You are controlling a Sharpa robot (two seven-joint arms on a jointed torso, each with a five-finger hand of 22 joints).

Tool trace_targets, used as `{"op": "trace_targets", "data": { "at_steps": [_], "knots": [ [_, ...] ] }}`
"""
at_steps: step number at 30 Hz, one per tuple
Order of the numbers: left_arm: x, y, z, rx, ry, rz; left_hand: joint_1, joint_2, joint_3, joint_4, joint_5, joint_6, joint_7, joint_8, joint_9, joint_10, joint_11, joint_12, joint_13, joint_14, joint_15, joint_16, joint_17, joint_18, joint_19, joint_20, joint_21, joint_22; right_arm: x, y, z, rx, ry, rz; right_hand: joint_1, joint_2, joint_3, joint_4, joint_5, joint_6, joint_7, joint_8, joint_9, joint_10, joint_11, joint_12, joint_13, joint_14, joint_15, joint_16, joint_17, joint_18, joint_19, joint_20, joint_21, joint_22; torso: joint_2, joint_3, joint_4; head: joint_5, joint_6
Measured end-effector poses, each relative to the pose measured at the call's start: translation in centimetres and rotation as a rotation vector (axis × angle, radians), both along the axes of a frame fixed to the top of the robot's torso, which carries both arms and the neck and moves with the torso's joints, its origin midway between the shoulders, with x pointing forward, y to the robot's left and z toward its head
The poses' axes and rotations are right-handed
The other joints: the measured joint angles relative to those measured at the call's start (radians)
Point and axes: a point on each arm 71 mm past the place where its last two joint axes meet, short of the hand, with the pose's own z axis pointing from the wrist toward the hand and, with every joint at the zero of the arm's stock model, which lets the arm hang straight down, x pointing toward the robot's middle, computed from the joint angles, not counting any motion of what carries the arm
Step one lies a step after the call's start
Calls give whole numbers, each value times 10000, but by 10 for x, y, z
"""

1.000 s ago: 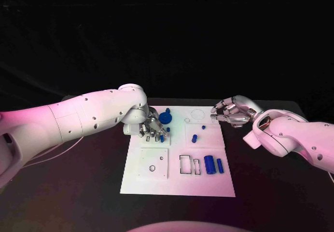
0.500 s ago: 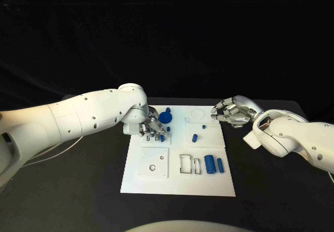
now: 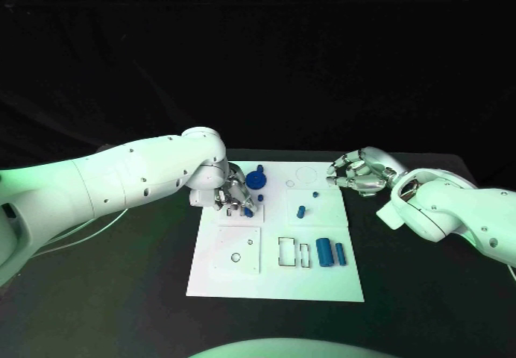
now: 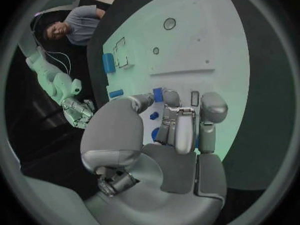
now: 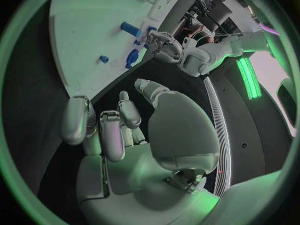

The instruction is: Assemble the parts on the task board

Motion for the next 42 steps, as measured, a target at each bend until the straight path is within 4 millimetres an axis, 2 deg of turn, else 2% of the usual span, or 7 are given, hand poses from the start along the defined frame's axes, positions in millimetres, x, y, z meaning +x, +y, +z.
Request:
{"op": "trace_targets", "data": {
  "at_steps": [4,7,23,25,33,37,42],
  "knots": [
    [0,1,0,-159,69,133,215,-90,954,-470,-43,-113,-36,121,213,53,-19,2,37,-14,-57,0,0,0,15,-15,37,49,0,0,-1,-37,-12,-1,0,0,0,0,0,0,0,0,0,0,0,0,0,0,0,0,0,0,0,0,0,0,0,0,0,0,-2],
    [0,3,-1,-292,87,263,323,-106,1080,-344,-23,-172,-45,222,413,53,-18,2,32,-3,-68,0,0,0,15,-15,37,80,0,-1,-1,-57,-14,-9,0,0,0,0,0,0,0,0,0,0,0,0,0,0,0,0,-1,1,0,0,0,0,0,0,0,-1,4],
    [-1,15,2,-798,-19,654,368,-141,1104,-321,-12,-219,2,273,538,82,16,1,24,-3,-67,-1,0,0,14,-15,81,108,0,-2,-3,-88,17,-14,0,0,0,0,-1,0,0,0,1,0,0,0,-13,0,0,0,-2,0,0,0,-60,0,-7,6,5,18,-1],
    [-2,16,4,-841,-73,648,368,-141,1104,-321,-12,-219,4,326,551,156,45,33,107,-3,-67,-1,-1,0,14,-15,81,149,0,-2,-3,-90,18,-16,0,0,0,0,0,0,0,0,1,0,0,0,-13,0,0,0,-2,0,0,0,-60,0,-11,6,4,22,1],
    [-5,17,11,-548,-778,216,455,-139,1103,-321,-15,-231,17,387,623,536,-48,376,545,-4,-67,135,0,1,124,-52,201,333,0,-2,-3,-91,21,-21,0,0,0,0,-1,0,0,-1,-9,0,0,0,-13,0,0,0,-2,0,0,0,-60,0,-13,6,4,56,3],
    [-5,16,12,-265,-1122,-34,454,-138,1103,-322,-16,-203,3,442,644,908,-63,761,1152,-3,-67,230,0,1,266,-85,388,593,0,-2,-3,-89,22,-19,0,0,0,0,-1,0,0,-1,-9,0,0,0,-13,0,0,0,-2,0,0,0,-60,0,-13,6,4,65,9],
    [-4,14,13,21,-1383,-196,452,-136,1103,-322,-19,-191,14,444,690,994,-78,871,1342,-3,-66,230,-1,-1,338,-86,433,690,0,-2,-3,-86,21,-13,0,0,0,0,-1,0,0,-1,-9,0,0,0,-13,0,0,0,-3,0,0,0,-60,0,-8,6,6,72,15]
  ]
}}
